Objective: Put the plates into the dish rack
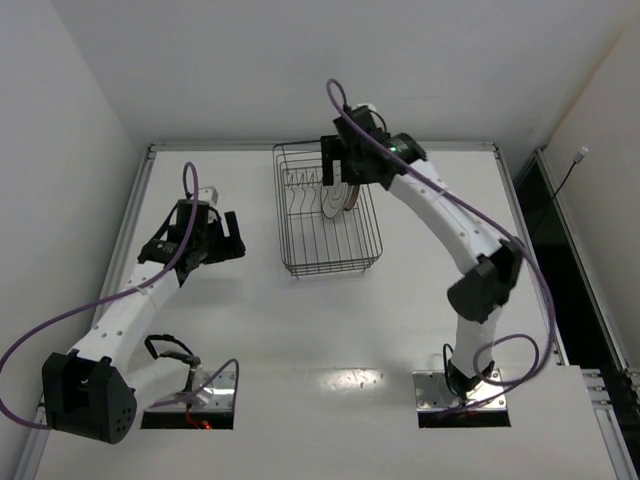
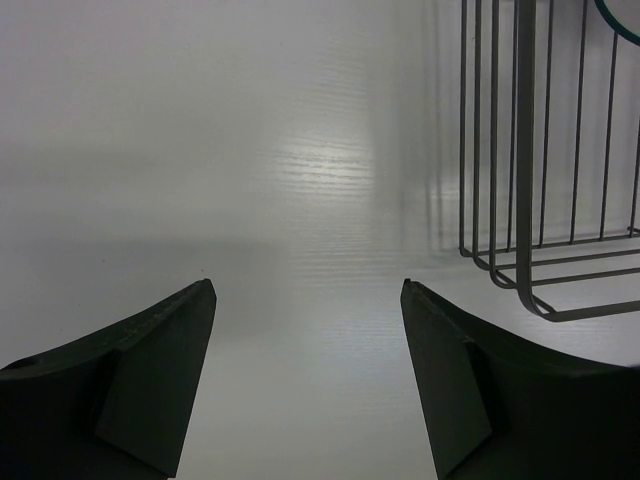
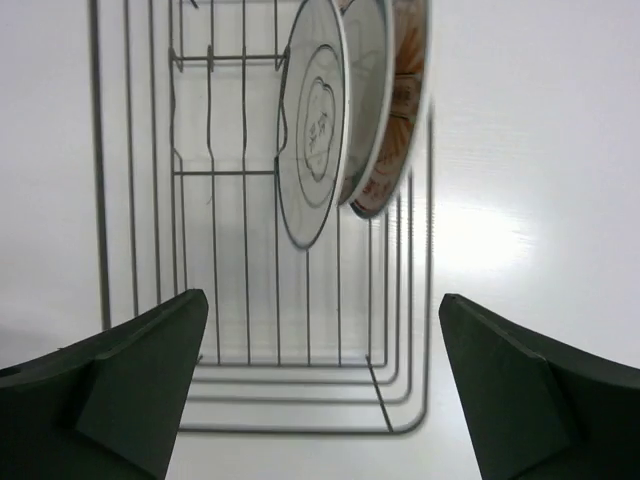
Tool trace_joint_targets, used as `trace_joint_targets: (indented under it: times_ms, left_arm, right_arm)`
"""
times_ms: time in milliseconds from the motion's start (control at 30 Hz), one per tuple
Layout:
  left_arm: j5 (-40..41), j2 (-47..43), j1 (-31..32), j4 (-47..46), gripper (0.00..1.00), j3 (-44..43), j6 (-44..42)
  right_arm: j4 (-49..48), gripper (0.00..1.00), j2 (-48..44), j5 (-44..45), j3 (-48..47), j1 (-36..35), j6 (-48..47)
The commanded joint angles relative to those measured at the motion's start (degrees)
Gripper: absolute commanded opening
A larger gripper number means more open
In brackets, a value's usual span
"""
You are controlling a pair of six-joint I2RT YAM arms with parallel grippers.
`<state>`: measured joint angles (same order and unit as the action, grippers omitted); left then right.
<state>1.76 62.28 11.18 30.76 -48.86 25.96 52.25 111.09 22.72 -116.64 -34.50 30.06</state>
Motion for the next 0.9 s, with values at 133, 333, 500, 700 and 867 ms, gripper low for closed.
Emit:
trace_joint_targets:
  times_ms: [133, 333, 500, 700, 867]
  left_arm:
    - [-3.4, 1.4, 0.4, -1.3, 0.72, 0.0, -1.0]
    - [-4.0, 2.0, 0.4, -1.3, 0.72, 0.0, -1.5]
    - [-4.0, 1.4, 0.4, -1.3, 0.72, 0.0, -1.5]
    - [-2.9, 0.3, 0.4, -1.3, 0.72, 0.0, -1.5]
    - [-1.8, 0.3, 0.9, -0.8, 0.72, 0.0, -1.0]
  right_arm:
    - [2.1, 1.0, -25.7, -3.7, 15.0, 4.4, -0.6]
    - [4.8, 1.0, -43.1, -11.0, 32.5, 6.1, 1.4]
    - [5.9, 1.0, -54.7, -12.5, 45.1, 6.1, 2.8]
    - [5.2, 1.0, -60.7, -7.6, 50.6, 6.6, 3.4]
    - [2.6, 1.0, -55.6, -8.1, 49.3, 6.6, 3.4]
